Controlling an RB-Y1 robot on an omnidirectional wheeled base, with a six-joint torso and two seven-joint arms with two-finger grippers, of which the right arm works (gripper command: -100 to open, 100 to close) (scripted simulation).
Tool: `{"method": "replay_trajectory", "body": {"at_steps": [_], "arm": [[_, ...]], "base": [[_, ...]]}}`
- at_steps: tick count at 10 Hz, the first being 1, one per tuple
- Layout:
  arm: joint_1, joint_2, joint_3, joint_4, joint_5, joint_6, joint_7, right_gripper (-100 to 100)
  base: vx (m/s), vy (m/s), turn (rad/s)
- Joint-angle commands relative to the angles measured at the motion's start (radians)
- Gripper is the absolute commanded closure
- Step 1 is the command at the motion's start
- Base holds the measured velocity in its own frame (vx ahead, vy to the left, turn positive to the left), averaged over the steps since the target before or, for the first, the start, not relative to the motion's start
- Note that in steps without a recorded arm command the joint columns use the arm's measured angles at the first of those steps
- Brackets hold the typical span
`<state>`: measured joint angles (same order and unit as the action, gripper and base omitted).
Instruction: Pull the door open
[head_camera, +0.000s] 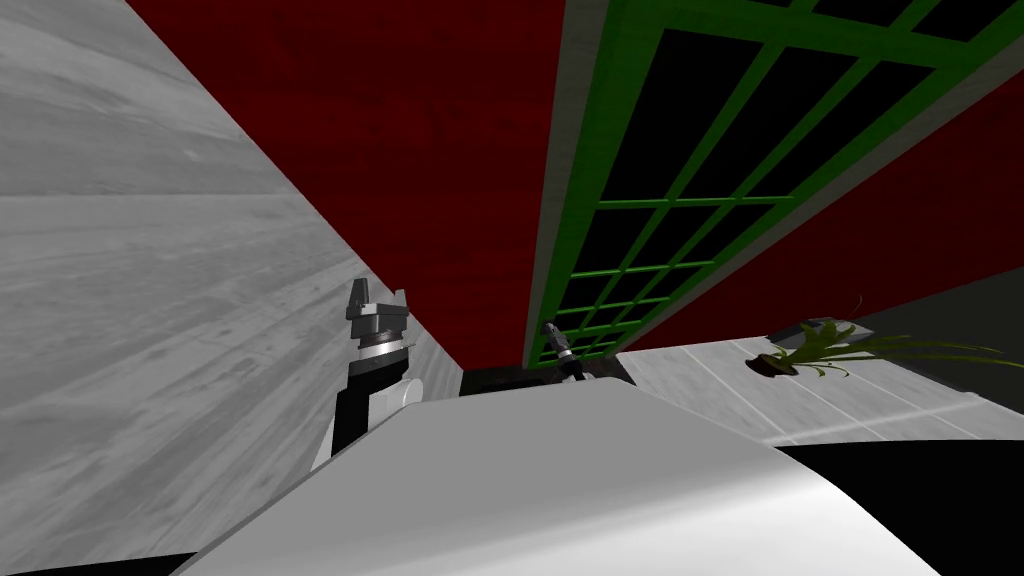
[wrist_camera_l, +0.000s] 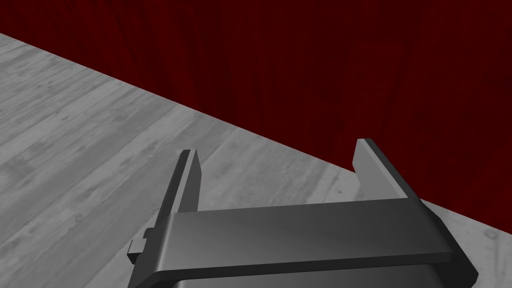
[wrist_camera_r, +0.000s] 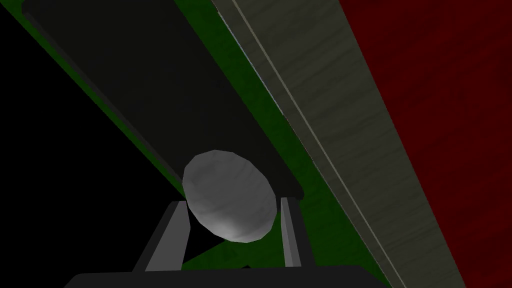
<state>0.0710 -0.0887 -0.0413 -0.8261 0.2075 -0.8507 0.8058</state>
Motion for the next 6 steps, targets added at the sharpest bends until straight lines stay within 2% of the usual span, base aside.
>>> {"method": "replay_trajectory", "body": {"at_steps": [1, 4, 5, 6], "arm": [[0.004, 0.004, 0.011, 0.008, -0.009, 0.001, -0.05, 100], [0.0, -0.003, 0.016, 0.012, -0.031, 0.0, -0.126, 100], [0.0, -0.003, 0.016, 0.012, -0.031, 0.0, -0.133, 100], [-0.001, -0.006, 0.019, 0.014, -0.043, 0.0, -0.172, 100]], "base": [[-0.052, 0.0, 0.048], [-0.05, -0.007, 0.044], [-0.033, -0.006, 0.024], [-0.05, 0.001, 0.04]]}}
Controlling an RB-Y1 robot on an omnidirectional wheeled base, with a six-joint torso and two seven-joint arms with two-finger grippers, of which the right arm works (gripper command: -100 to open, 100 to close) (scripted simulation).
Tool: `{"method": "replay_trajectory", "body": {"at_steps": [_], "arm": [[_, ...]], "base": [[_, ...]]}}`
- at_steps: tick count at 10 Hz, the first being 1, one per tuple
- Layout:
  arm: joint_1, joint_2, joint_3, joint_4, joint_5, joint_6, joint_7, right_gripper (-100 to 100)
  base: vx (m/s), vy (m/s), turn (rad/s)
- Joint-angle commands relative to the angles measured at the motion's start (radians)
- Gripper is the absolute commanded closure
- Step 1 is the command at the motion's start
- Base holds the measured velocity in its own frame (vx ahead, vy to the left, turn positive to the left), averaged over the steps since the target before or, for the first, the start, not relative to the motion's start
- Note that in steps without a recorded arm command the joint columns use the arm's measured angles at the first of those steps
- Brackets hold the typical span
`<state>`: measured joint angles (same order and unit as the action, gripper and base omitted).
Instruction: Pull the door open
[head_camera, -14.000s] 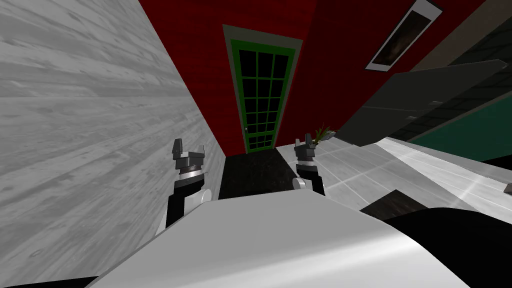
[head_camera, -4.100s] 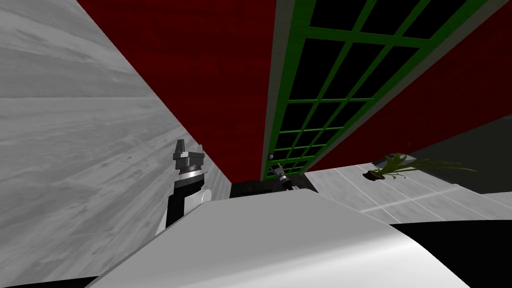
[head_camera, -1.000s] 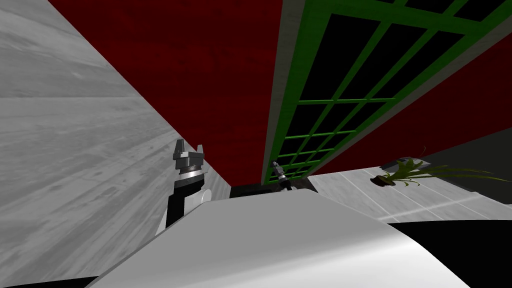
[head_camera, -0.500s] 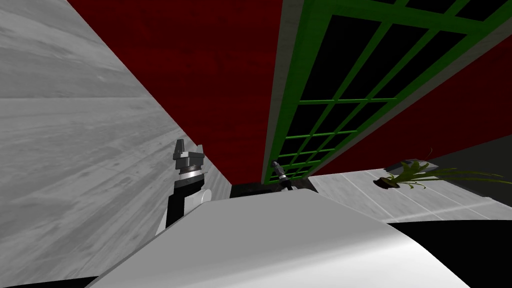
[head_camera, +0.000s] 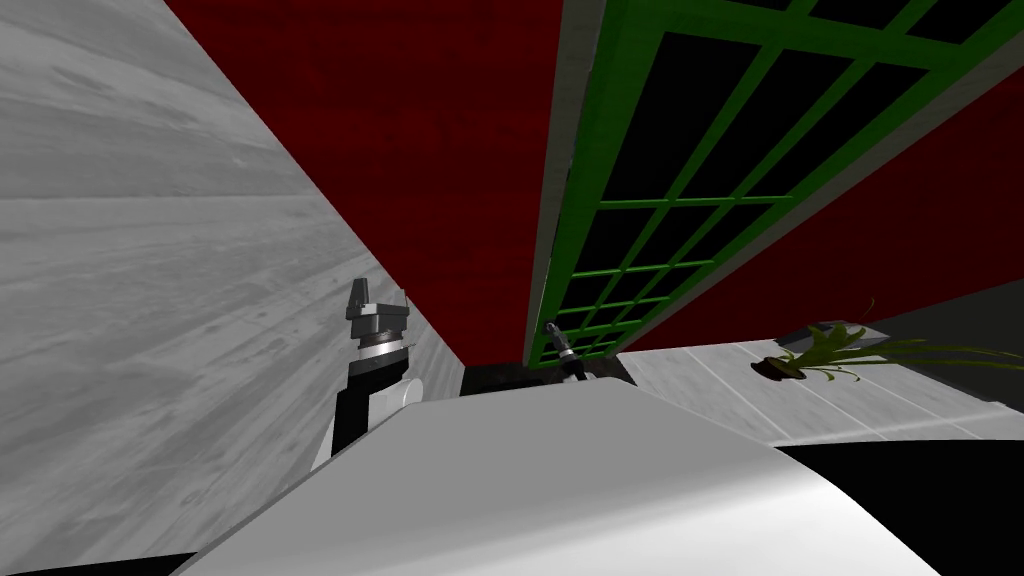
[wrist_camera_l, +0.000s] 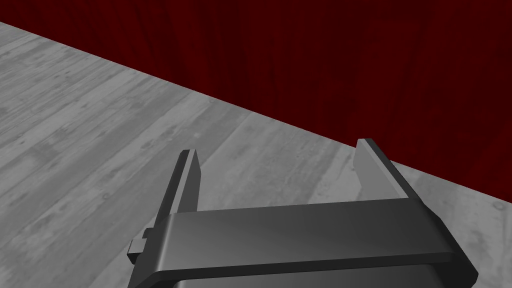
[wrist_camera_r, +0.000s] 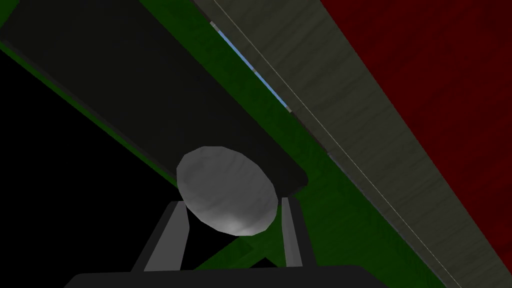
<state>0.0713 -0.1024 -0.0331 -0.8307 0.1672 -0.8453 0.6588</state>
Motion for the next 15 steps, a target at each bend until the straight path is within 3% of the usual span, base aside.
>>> {"method": "replay_trajectory", "body": {"at_steps": [1, 10, 15], "arm": [[-0.003, 0.004, 0.014, 0.021, -0.014, -0.006, -0.05, 100], [-0.012, -0.013, 0.029, 0.033, -0.077, -0.006, -0.27, 100], [-0.015, -0.02, 0.036, 0.038, -0.103, -0.007, -0.355, 100]], "base": [[-0.075, -0.007, 0.075], [-0.052, -0.009, 0.039], [-0.042, -0.007, 0.037]]}}
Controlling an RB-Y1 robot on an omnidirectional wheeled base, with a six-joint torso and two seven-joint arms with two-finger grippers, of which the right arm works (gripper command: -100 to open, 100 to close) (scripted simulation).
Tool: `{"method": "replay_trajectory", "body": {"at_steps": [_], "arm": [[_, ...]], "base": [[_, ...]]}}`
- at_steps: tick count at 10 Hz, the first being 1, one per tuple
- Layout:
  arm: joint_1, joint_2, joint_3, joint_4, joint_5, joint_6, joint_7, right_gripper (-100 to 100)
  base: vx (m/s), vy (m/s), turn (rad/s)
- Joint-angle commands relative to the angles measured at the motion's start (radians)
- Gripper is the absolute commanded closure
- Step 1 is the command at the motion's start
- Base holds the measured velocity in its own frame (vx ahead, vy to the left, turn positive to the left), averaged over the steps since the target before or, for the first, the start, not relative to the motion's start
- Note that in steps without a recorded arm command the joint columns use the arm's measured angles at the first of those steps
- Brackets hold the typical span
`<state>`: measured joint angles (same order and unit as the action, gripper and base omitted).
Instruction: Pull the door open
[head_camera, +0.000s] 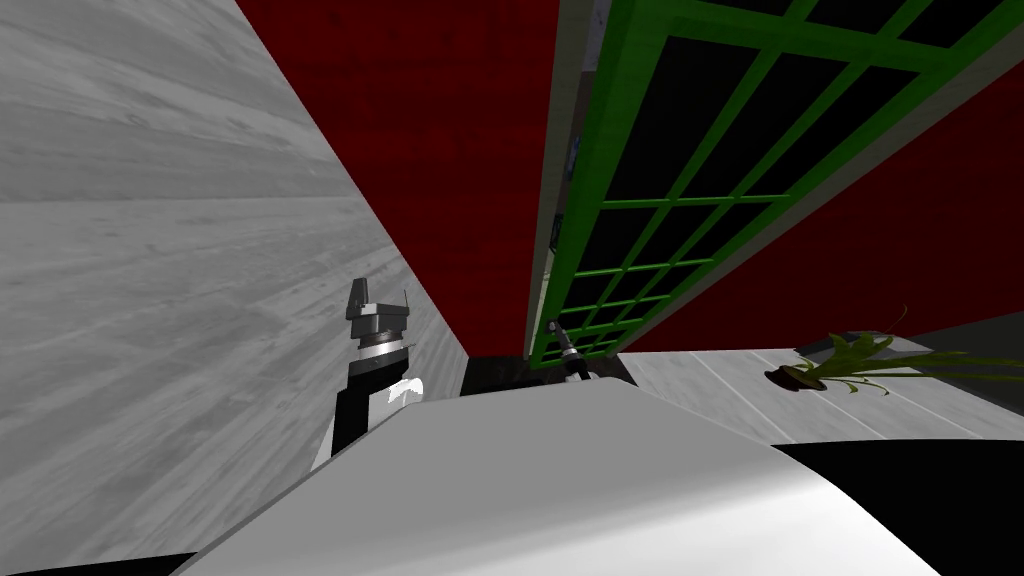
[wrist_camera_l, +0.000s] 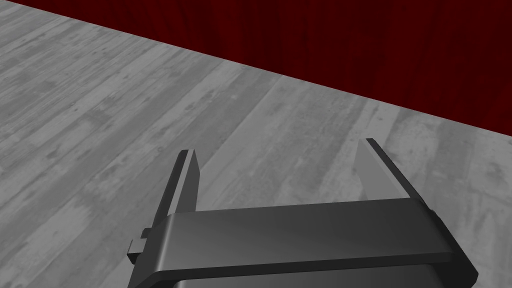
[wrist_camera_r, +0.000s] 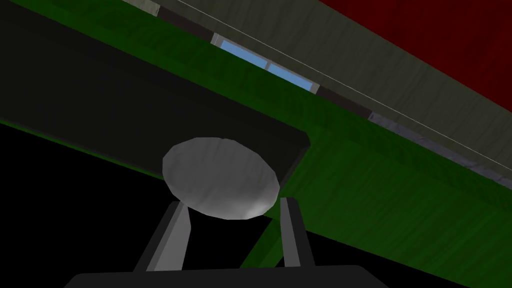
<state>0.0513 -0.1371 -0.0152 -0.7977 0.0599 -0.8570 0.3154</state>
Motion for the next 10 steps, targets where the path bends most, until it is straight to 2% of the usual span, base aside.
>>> {"method": "replay_trajectory", "body": {"at_steps": [1, 2, 7, 9, 10], "arm": [[0.003, 0.011, 0.021, 0.008, -0.009, 0.005, -0.05, 100], [0.003, 0.011, 0.021, 0.008, -0.009, 0.005, -0.053, 100], [-0.005, -0.003, 0.035, 0.018, -0.064, 0.004, -0.202, 100], [-0.005, -0.003, 0.035, 0.018, -0.064, 0.004, -0.218, 100], [-0.007, -0.007, 0.038, 0.021, -0.078, 0.004, -0.26, 100]], "base": [[-0.042, -0.004, 0.037], [-0.046, 0.001, 0.021], [-0.06, -0.011, 0.054], [-0.035, -0.01, 0.012], [-0.031, -0.008, 0.051]]}}
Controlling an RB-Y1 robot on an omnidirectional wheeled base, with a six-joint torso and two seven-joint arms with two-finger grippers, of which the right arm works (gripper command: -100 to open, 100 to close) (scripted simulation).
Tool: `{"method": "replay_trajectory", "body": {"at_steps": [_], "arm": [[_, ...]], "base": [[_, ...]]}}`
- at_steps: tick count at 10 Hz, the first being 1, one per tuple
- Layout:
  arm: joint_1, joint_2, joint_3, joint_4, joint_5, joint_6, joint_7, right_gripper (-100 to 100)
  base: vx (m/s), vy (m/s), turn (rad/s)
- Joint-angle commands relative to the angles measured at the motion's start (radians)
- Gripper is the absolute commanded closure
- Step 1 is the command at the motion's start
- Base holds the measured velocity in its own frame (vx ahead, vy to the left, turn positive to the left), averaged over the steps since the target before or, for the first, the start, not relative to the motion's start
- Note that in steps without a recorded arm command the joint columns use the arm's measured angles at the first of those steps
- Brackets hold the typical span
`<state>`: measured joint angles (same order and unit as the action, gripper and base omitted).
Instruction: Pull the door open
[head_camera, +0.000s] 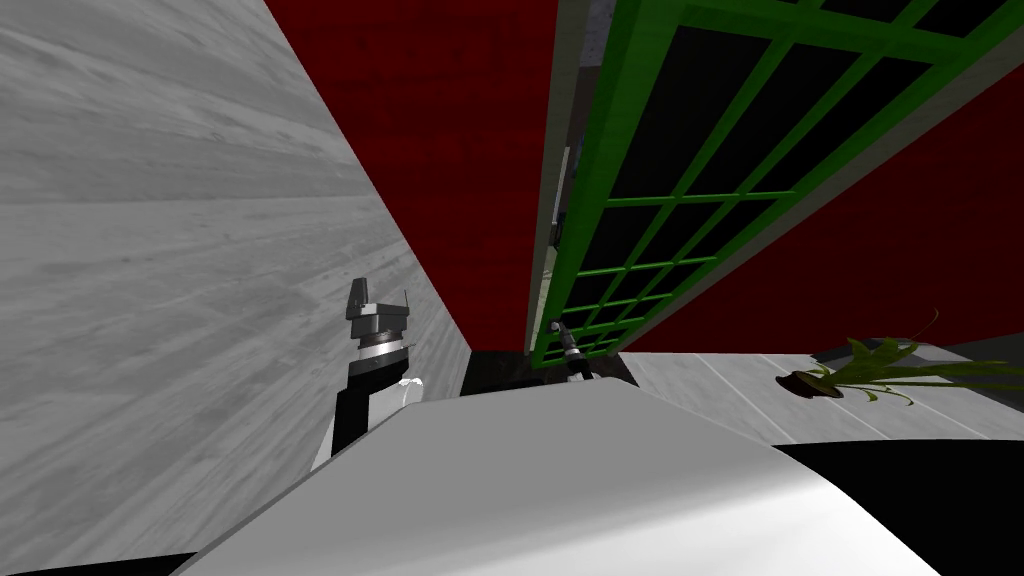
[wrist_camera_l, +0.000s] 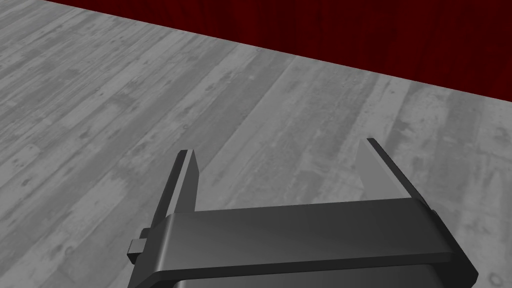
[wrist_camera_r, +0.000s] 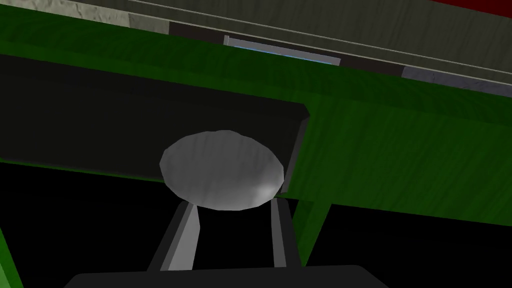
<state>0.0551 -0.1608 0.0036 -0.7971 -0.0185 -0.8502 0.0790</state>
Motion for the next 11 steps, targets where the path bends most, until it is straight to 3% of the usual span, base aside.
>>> {"method": "replay_trajectory", "body": {"at_steps": [1, 11], "arm": [[-0.013, 0.014, 0.023, 0.023, -0.014, -0.003, -0.05, 100], [-0.023, -0.004, 0.04, 0.037, -0.084, -0.004, -0.271, 100]], "base": [[-0.057, -0.015, 0.084], [-0.036, -0.01, 0.041]]}}
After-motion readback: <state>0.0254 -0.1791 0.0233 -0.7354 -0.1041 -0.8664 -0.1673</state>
